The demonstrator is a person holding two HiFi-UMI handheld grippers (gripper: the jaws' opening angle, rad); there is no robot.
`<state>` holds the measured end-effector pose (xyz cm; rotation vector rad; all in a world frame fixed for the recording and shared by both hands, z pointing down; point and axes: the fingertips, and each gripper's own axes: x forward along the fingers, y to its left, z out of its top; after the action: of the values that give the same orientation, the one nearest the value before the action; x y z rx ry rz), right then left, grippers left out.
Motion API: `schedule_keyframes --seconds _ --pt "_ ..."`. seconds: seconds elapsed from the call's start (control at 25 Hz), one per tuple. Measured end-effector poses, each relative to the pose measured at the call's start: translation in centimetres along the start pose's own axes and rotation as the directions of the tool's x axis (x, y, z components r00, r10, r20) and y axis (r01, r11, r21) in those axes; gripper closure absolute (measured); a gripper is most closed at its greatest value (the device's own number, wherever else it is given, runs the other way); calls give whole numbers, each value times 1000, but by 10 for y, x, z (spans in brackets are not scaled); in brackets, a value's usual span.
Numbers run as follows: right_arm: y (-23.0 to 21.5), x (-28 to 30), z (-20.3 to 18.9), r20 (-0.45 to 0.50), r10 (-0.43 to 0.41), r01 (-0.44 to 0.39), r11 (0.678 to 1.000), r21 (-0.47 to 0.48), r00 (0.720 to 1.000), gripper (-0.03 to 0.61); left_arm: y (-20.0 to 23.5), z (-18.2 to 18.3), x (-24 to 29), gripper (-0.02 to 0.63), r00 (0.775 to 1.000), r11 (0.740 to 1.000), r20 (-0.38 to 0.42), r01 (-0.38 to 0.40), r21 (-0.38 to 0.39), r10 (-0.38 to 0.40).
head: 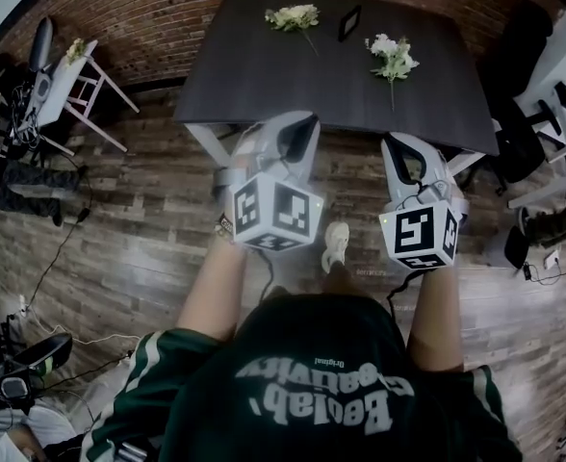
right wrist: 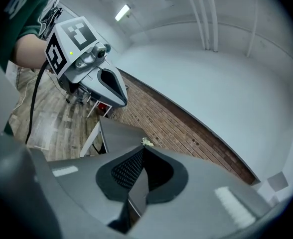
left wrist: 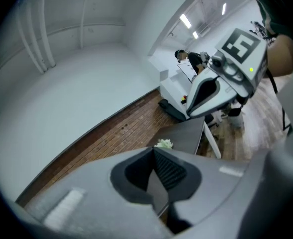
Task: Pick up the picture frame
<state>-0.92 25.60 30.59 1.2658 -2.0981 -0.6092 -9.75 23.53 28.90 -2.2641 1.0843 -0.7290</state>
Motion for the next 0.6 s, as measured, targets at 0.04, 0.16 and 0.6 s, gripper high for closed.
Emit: schedule_keyframes --seconds 0.04,0.16,0.6 --pt "-6 7 -4 -2 -1 1 1000 4 1000 572 1 0 10 612 1000 1000 -1 6 2 -6" --pt "-24 29 -15 -4 -1 1 1000 12 1000 572 9 -1 41 612 1000 1000 -7 14 4 -14" --pt "-84 125 -47 -4 32 -32 999 33 999 572 47 -16 142 612 998 999 -55 35 -9 -35"
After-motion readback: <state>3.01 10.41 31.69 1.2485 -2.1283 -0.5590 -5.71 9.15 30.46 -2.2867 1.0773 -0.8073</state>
